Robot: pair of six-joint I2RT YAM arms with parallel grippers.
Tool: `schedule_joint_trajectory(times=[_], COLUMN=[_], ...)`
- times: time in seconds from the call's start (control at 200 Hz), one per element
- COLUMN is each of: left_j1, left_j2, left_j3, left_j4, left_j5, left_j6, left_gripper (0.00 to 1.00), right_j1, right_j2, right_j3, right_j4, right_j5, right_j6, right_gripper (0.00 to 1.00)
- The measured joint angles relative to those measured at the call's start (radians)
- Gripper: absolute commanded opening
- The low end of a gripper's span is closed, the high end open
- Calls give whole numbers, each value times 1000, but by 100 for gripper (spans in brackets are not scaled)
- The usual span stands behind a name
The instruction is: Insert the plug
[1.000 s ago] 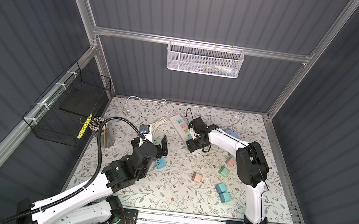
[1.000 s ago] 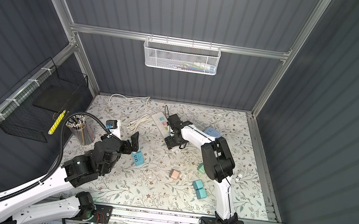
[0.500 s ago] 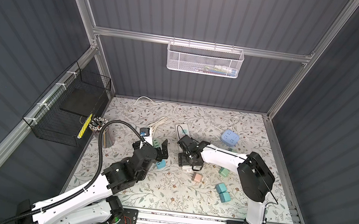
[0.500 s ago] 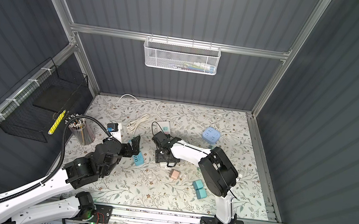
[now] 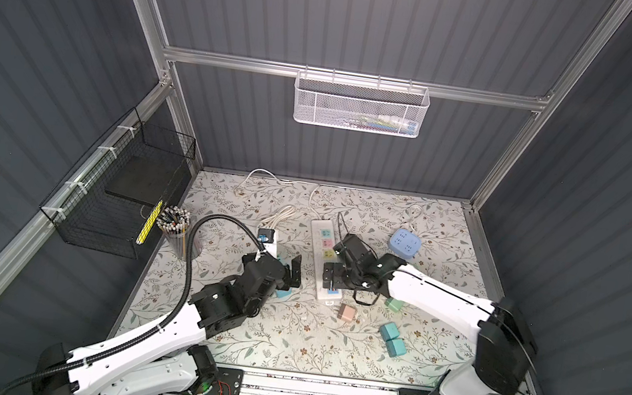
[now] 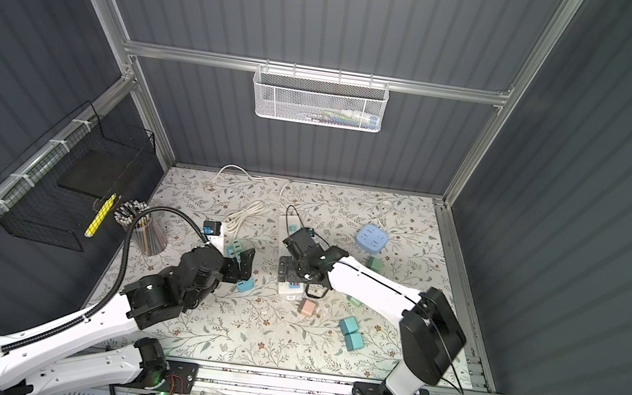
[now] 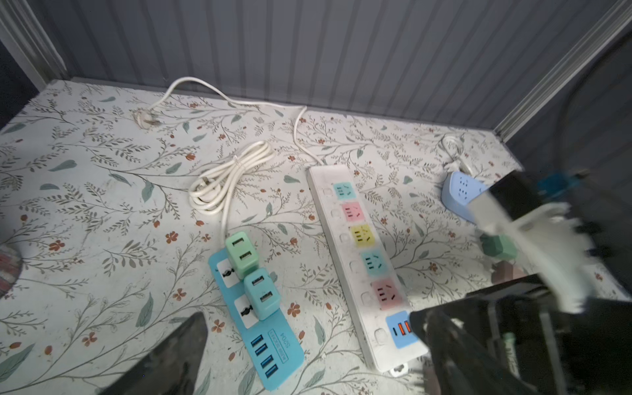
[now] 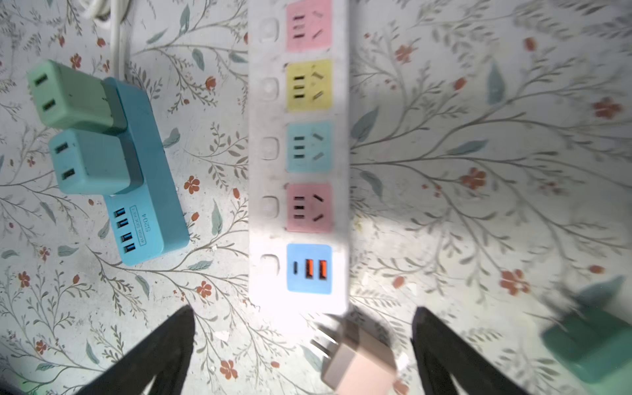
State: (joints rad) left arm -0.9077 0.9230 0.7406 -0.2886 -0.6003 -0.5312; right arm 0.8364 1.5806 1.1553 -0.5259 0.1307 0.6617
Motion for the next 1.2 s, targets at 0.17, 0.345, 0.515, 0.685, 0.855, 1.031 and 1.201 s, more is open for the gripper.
schedule_joint_trajectory(times=[0.17, 0.345, 0.515, 0.685, 0.855, 1.031, 1.201], left_j1=[0, 0, 0, 0, 0, 0, 0], left_j2=[115, 153, 172, 177, 177, 181, 223], left_j3=[43, 56, 67, 70, 70, 70, 71], left_j4=[-34, -23, -11, -10, -1, 13, 37], left_j5=[15, 22, 29, 34, 37, 48, 79], left_j6=[0, 4, 12, 23, 27, 27, 27], left_gripper=[100, 100, 100, 100, 100, 100, 100], right_j1=[-60, -46, -19, 11, 37, 43, 43], right_j2=[-130, -66, 42, 92, 44, -60, -136], right_j3=[-140, -175, -173, -174, -233, -342, -364], right_j4=[-32, -40, -7, -1, 12, 7, -43], right_j5=[-10, -24, -25, -7, -18, -53, -56], right_j6=[-30, -3, 13, 23, 34, 34, 10], right_gripper=[91, 89, 88, 88, 88, 90, 90])
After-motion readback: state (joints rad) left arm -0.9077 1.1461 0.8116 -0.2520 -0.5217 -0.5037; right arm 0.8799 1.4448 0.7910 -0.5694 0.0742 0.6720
